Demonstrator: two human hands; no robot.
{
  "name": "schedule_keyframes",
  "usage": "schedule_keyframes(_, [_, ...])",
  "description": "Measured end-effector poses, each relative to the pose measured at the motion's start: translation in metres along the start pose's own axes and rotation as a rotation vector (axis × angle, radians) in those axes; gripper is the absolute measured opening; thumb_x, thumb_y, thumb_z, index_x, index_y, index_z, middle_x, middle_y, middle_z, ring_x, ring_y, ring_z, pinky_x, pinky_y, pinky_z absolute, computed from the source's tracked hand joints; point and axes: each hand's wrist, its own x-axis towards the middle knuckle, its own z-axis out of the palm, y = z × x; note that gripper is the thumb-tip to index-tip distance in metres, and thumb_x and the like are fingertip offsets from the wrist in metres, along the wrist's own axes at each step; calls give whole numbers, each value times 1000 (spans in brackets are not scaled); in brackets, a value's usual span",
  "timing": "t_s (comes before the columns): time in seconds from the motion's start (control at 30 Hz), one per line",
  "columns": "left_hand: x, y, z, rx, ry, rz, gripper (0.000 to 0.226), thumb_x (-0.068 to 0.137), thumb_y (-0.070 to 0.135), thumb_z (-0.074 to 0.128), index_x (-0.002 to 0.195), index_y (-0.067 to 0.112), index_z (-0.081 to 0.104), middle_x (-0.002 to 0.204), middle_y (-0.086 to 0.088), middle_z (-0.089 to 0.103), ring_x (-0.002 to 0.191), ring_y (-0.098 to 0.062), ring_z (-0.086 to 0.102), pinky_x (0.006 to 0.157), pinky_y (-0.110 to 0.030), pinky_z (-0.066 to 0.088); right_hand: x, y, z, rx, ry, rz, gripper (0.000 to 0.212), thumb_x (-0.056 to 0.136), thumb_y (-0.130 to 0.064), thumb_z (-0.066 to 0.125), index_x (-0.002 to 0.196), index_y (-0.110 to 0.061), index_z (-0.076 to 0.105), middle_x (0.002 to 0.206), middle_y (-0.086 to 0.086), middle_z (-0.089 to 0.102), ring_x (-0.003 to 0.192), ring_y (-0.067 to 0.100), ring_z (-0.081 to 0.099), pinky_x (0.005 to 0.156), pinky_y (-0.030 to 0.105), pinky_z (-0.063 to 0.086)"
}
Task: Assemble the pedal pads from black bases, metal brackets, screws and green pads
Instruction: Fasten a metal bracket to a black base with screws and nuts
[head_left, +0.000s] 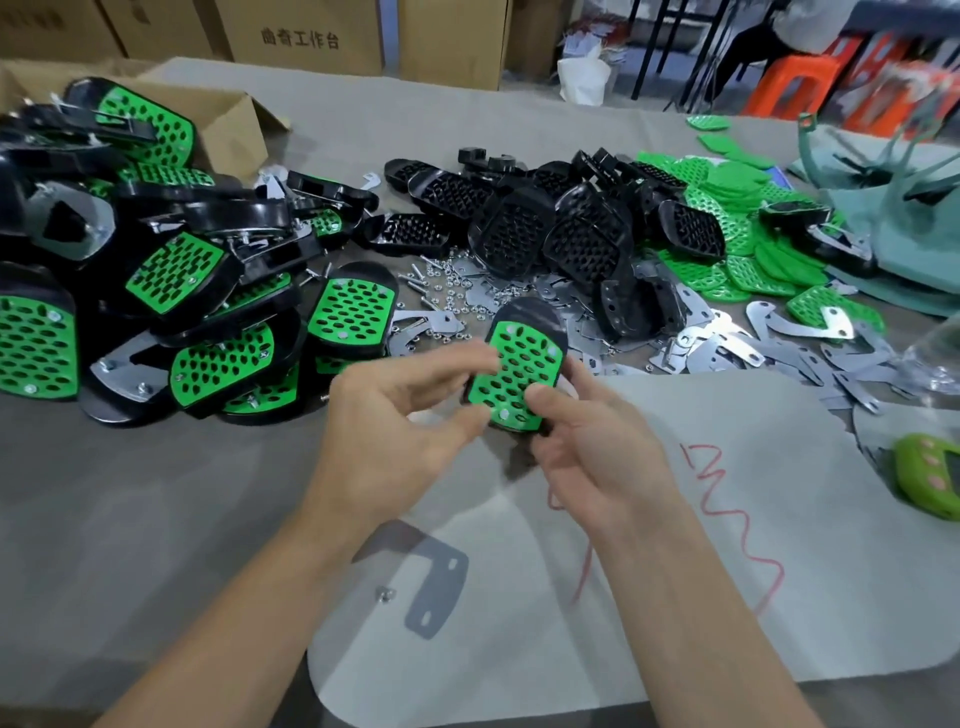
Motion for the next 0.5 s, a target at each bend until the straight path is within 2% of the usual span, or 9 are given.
schedule_keyframes(0.07, [6,0,2,-87,88,-219,46,80,4,80,112,37,74,109,13,77,107,-5,71,88,-19,56,0,1,-4,-79,-55,-57,48,89,14,53,133,-5,57,122,24,69,109,38,69,88,47,60])
schedule_keyframes(0.17, [11,-6,3,-287,26,-507,32,89,1,72,118,14,73,100,-7,79,94,-22,77,74,-27,61,-3,3,-1,-125,-87,-107,51,87,15,56,133,-9,58,117,23,71,108,37,70,95,50,57])
schedule_keyframes(0.23, [11,-6,1,-391,4,-592,25,88,-1,70,112,3,74,95,-16,78,87,-31,77,68,-30,62,-5,4,2,-148,-75,-132,53,87,16,57,133,-9,58,115,23,72,106,37,70,95,50,57])
schedule_keyframes(0.3, [11,-4,-1,-415,49,-587,19,87,-2,71,103,5,76,93,-16,78,85,-31,77,66,-30,62,-6,4,8,-239,-26,-194,51,88,16,58,133,-9,61,111,19,74,106,36,71,96,50,57])
schedule_keyframes(0.4, [9,2,2,-237,197,-413,31,86,-1,76,92,29,80,89,2,80,83,-14,78,67,-21,59,-8,7,28,-510,57,-345,35,92,-3,62,122,-20,70,105,7,77,104,27,72,98,51,55])
schedule_keyframes(0.47, [5,13,6,-108,239,-271,40,83,10,80,90,50,78,90,15,79,85,-3,75,72,-18,58,-6,8,47,-574,-18,-380,30,88,-16,66,116,-27,70,103,2,76,101,23,71,95,48,56])
schedule_keyframes(0.5, [3,18,6,-101,226,-212,40,82,15,81,92,53,76,91,17,78,85,-2,75,74,-19,59,-4,6,55,-563,-72,-383,31,87,-16,67,115,-29,69,103,1,75,99,21,71,92,44,57])
